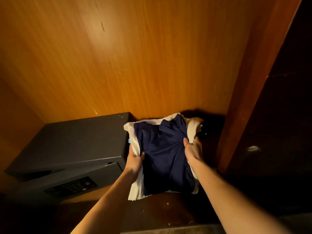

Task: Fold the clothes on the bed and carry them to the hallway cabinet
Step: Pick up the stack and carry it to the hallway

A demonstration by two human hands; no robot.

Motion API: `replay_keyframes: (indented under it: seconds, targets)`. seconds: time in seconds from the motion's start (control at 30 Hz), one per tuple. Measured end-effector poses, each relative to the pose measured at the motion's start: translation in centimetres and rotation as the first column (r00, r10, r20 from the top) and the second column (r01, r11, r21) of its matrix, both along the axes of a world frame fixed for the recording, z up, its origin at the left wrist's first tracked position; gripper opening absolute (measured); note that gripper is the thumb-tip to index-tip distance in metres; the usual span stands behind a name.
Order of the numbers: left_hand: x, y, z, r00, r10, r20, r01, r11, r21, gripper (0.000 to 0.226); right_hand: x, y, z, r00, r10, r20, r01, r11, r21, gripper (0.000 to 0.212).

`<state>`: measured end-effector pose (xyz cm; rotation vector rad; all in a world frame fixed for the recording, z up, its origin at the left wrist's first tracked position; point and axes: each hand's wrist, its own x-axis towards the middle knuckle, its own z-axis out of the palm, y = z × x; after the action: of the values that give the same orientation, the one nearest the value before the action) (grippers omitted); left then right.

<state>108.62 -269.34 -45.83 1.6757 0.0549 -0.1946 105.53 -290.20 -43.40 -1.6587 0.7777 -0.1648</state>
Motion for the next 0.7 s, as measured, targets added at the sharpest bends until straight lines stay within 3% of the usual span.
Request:
replay_keyframes:
  seconds: [0.17,0.23,0.3,0.37,0.43,0.47,0.53,0.6,0.7]
  targets:
    - [2.2,-0.9,-4.0,0.986,0.132,-0.103,-0.116,0.982,0.150,0.048,1.8,0.1,-3.5,0.998,-0.057,0.014,0.057,0.998,-0.006,0.067]
    - [2.6,-1.3,-4.5,0.986,0.155,-0.056,-0.134,0.952,0.275,0.056,2.4,0.1,-4.4,0.991,-0.125,-0.047,0.119,0.986,-0.119,0.081]
    - [2.2,-2.1,-4.7,0.985,0.164,0.052,-0.170,0.875,0.452,0.068,2.3,0.1,-5.0,0.963,-0.205,-0.173,0.136,0.930,-0.343,0.091]
    - [1.3,-2.9,-4.4,0.969,0.115,0.220,-0.229,0.761,0.607,0.076,1.4,0.8,-5.2,0.975,-0.177,-0.133,0.045,0.747,-0.663,0.083]
    - [1.0,-3.9,-4.4,0.894,-0.081,0.442,-0.303,0.618,0.726,0.073,0.9,2.1,-5.7,0.995,0.095,0.008,-0.035,0.441,-0.897,0.069]
    - [1.2,-4.5,-4.5,0.830,-0.215,0.515,-0.323,0.567,0.758,0.066,1.2,2.6,-6.2,0.965,0.261,0.011,-0.070,0.298,-0.952,0.064]
    - [1.8,-5.9,-4.4,0.750,-0.440,0.494,-0.265,0.483,0.834,0.056,2.1,2.8,-6.4,0.861,0.480,-0.169,-0.252,0.112,-0.961,0.058]
    - [2.4,-6.4,-4.5,0.771,-0.557,0.308,-0.129,0.337,0.933,0.073,3.2,2.4,-6.3,0.775,0.508,-0.377,-0.493,0.112,-0.863,0.060]
    - [3.9,-4.5,-6.7,0.806,-0.582,0.114,-0.020,0.165,0.986,0.083,4.3,1.3,-7.2,0.765,0.394,-0.510,-0.627,0.273,-0.729,0.079]
